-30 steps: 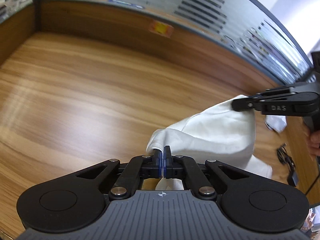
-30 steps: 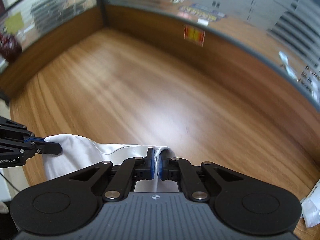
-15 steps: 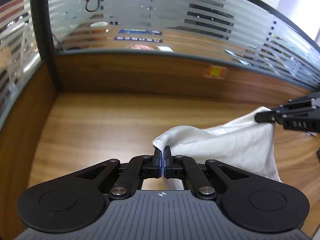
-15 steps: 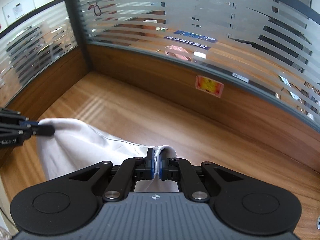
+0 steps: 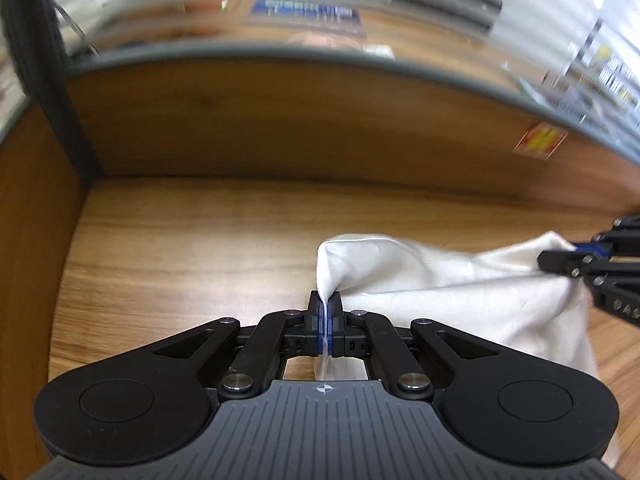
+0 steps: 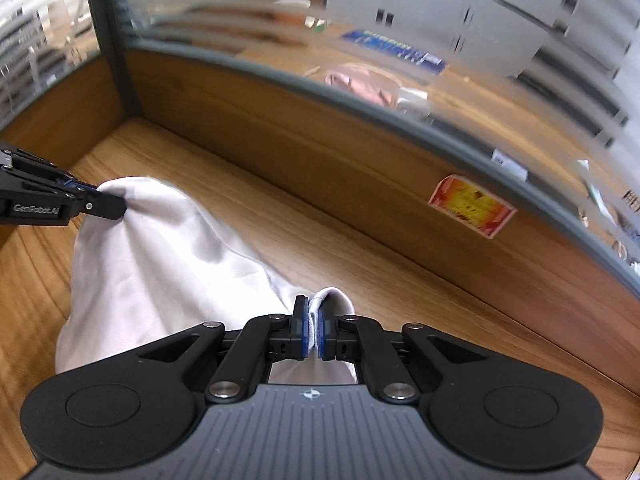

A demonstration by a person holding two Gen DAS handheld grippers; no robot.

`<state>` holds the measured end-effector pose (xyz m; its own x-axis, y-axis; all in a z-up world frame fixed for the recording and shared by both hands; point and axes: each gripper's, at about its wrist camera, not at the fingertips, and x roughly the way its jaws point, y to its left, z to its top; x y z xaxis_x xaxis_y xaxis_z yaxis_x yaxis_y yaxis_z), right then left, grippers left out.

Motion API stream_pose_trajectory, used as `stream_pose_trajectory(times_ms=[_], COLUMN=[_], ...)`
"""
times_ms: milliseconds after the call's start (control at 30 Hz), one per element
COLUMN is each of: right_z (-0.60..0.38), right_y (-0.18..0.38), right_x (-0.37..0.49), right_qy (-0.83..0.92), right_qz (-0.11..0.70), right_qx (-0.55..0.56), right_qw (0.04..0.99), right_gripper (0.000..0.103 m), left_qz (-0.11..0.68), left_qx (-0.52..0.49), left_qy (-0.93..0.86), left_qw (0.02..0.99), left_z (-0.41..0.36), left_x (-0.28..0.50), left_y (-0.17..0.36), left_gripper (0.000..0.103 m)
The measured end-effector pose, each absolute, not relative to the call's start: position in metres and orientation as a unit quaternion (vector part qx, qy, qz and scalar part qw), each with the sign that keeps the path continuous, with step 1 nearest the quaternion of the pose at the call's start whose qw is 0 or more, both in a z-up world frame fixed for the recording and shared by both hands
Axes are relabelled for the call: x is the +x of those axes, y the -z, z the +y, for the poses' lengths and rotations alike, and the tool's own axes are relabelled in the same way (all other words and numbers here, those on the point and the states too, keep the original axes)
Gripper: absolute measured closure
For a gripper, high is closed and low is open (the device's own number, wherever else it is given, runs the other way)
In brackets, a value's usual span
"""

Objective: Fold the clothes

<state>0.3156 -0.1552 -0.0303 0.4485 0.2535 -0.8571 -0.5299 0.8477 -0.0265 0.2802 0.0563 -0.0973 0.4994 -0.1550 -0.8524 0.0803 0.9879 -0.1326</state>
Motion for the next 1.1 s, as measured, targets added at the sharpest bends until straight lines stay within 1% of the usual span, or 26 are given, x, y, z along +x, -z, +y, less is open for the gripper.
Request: stream_pose_trajectory(times_ms=[300,400,433,467,500,567,600,633,700,733,900,967,1100], right_z=[-0.152,-0.152,-0.151,-0.150,-0.150,-0.151,-0.153,-0.154,-0.157,-0.160,-0.177,-0.188,-0.208], right_y=[0.063,0.067,0.067,0.065,0.062,0.054,0.050,0.045,0.036,0.031,0.010,0.001,-0.013], right_x=[0.331,0.331,0.331,0.329,0.328,0.323,0.320,0.317,0.311,0.306,0.281,0.263,0.232], right_qy=[-0.242,-0.244,-0.245,-0.247,-0.247,-0.249,-0.249,-0.250,-0.252,-0.253,-0.254,-0.256,-0.256], right_qz=[0.501,0.502,0.500,0.497,0.493,0.487,0.484,0.482,0.477,0.476,0.466,0.463,0.465], right_qx=[-0.144,-0.146,-0.148,-0.149,-0.149,-0.148,-0.145,-0.143,-0.138,-0.134,-0.137,-0.142,-0.149], right_qw=[0.818,0.817,0.817,0.819,0.821,0.824,0.826,0.827,0.830,0.832,0.836,0.837,0.835], right_gripper=[0.098,0.097,0.095,0.090,0.080,0.068,0.065,0.064,0.058,0.057,0.052,0.049,0.048], left_qz=[0.518,0.520,0.520,0.517,0.514,0.509,0.504,0.500,0.494,0.490,0.488,0.490,0.496], left_qx=[-0.037,-0.039,-0.039,-0.038,-0.037,-0.036,-0.033,-0.030,-0.026,-0.024,-0.033,-0.038,-0.040], left_qy=[0.072,0.067,0.065,0.061,0.057,0.051,0.050,0.049,0.048,0.047,0.045,0.045,0.046], left_qw=[0.852,0.851,0.851,0.853,0.855,0.859,0.862,0.864,0.868,0.870,0.871,0.870,0.866], left_z=[0.054,0.052,0.051,0.050,0.050,0.051,0.050,0.049,0.048,0.048,0.043,0.041,0.028], left_x=[0.289,0.291,0.291,0.289,0.287,0.285,0.280,0.276,0.267,0.261,0.223,0.213,0.175], left_y=[0.122,0.123,0.123,0.120,0.116,0.109,0.103,0.097,0.088,0.082,0.058,0.056,0.055], left_gripper=[0.101,0.099,0.096,0.094,0.091,0.085,0.081,0.078,0.074,0.073,0.069,0.069,0.068])
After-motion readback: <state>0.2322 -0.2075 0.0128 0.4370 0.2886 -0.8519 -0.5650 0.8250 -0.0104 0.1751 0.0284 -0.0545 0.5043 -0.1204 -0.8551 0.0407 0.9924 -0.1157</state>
